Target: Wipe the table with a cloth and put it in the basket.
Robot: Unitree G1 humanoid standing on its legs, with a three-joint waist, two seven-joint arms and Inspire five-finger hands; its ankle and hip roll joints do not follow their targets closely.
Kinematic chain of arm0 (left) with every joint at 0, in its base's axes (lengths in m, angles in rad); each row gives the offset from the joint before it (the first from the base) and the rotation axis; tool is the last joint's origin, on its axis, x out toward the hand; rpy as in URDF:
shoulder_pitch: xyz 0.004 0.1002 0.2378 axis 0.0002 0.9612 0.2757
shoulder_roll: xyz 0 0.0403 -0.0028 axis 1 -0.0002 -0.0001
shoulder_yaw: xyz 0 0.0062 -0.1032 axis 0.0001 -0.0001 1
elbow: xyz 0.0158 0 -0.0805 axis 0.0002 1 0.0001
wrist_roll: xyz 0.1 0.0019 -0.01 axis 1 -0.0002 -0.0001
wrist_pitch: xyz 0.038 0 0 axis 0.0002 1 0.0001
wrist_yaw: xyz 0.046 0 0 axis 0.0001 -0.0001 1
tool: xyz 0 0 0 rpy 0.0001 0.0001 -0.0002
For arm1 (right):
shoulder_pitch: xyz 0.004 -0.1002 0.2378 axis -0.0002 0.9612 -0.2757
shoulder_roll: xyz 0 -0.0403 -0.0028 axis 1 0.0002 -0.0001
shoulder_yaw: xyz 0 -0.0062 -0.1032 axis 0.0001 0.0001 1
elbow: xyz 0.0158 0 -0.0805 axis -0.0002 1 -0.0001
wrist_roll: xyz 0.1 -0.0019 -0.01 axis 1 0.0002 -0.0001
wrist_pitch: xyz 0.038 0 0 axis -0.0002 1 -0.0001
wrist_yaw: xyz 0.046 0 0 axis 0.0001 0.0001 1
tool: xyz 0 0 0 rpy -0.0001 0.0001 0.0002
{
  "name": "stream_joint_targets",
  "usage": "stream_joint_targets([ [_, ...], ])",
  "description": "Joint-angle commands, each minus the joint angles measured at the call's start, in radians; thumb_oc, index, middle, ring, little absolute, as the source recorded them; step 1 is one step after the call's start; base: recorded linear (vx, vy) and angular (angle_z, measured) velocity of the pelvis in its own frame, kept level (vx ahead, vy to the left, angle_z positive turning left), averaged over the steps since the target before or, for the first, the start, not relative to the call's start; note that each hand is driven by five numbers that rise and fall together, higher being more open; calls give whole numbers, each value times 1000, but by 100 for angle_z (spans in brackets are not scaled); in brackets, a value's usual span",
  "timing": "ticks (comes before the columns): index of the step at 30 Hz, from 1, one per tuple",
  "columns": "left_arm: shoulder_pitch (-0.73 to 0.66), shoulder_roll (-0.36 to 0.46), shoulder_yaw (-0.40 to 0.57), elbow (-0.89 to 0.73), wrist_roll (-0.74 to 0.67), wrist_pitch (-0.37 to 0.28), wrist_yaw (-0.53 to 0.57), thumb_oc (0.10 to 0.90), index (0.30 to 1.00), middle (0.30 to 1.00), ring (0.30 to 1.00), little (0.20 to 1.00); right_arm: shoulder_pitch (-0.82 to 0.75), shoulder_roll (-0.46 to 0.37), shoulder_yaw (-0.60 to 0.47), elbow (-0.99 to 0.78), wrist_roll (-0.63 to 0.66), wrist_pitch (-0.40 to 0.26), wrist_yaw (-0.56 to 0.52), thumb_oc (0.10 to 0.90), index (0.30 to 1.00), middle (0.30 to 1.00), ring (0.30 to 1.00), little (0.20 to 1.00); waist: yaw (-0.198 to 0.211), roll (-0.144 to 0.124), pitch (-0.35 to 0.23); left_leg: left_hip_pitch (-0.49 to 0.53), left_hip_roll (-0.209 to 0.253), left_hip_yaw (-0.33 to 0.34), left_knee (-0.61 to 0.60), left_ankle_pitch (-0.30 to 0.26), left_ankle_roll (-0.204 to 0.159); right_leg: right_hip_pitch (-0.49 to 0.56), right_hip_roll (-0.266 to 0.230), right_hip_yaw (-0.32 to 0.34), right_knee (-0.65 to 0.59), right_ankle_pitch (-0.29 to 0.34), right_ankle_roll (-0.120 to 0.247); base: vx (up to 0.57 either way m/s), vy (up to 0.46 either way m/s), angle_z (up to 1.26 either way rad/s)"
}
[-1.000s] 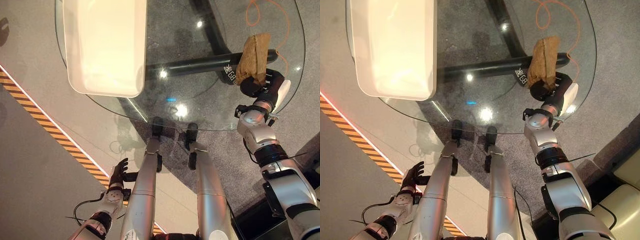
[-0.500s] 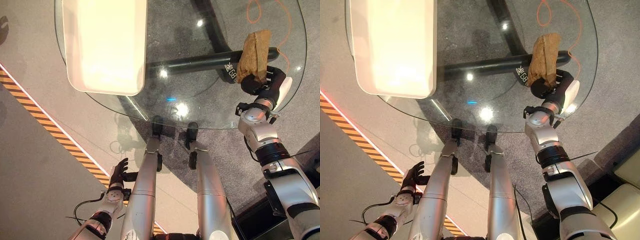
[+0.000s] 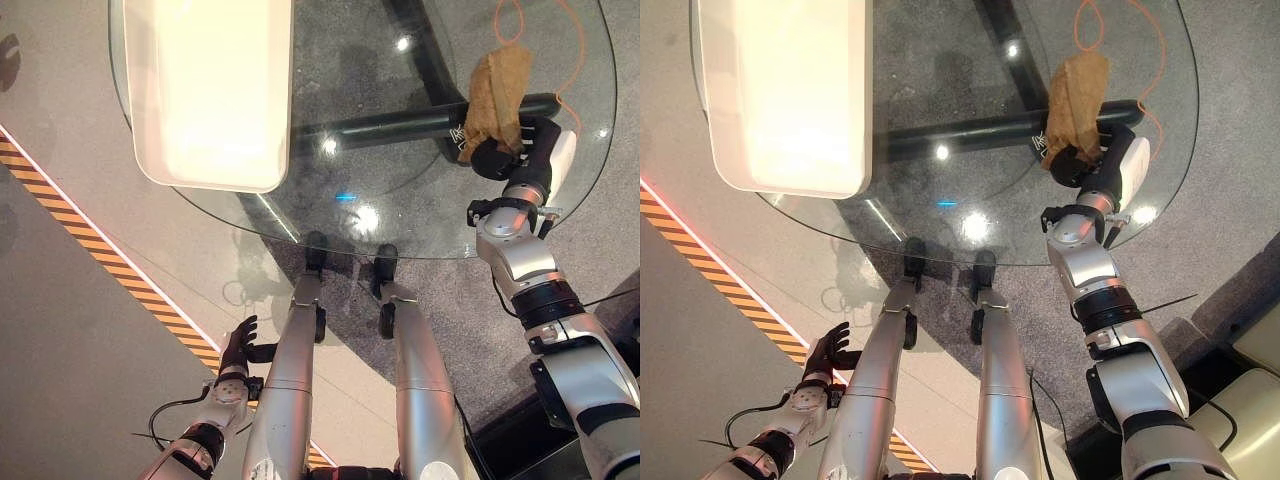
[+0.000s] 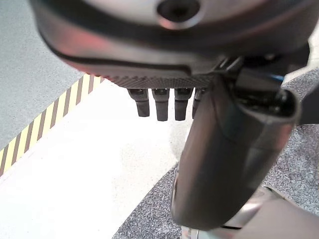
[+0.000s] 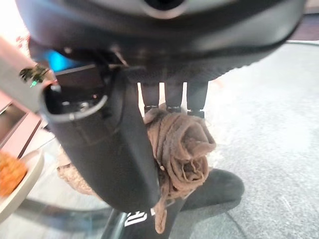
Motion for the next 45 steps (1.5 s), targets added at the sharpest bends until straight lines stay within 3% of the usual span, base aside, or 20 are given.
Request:
stream_joint_targets([
  [1,102,-90,-39,-48,1,13,15,800,900,900,900,900,-149,71,182,-171,-57,-27,248,100,300,300,300,200,76,37,-19,-24,-31,84,157,-110,82,-26,9,-29,-63,119,-12,0,0,0],
  [9,100,-88,-45,-62,9,20,15,800,900,900,900,900,-149,124,255,-182,-120,25,392,100,300,300,300,200,88,41,-19,-29,-34,79,150,-101,79,-29,4,-36,-66,117,-14,7,0,4],
  [15,97,-81,-44,-72,22,35,15,800,900,900,900,900,-123,149,353,-173,-211,96,592,100,300,300,300,200,97,37,-19,-30,-35,77,141,-94,80,-28,-4,-49,-73,120,-11,19,-28,18],
  [16,115,-78,-49,-74,20,40,15,800,900,900,900,900,-103,149,365,-173,-217,98,613,100,300,300,300,200,101,38,-19,-3,-33,74,147,-121,77,-3,-2,-47,-65,96,-5,57,-45,17],
  [20,126,-61,-48,-71,16,47,6,800,900,900,900,900,-89,141,400,-169,-226,113,663,100,300,300,300,200,104,35,-19,-6,-33,73,152,-123,74,-3,-6,-52,-69,100,-1,20,-30,12],
  [31,139,-44,-36,-73,14,36,3,800,900,900,900,900,-52,100,388,-130,-190,130,604,100,300,300,300,200,96,32,-19,-7,-27,78,152,-124,76,-6,-4,-50,-70,106,2,0,0,0],
  [37,154,-28,-31,-89,12,39,1,800,900,900,900,900,-20,38,363,-147,-221,147,683,100,300,300,300,200,85,30,-19,-9,-23,82,156,-129,77,-11,-4,-46,-65,107,3,1,-5,1],
  [45,164,-13,-22,-81,5,26,-6,800,900,900,900,900,-8,-52,258,-97,-144,99,437,100,300,300,300,200,68,24,-19,-8,-15,88,170,-143,82,-15,2,-40,-51,107,6,3,-21,3],
])
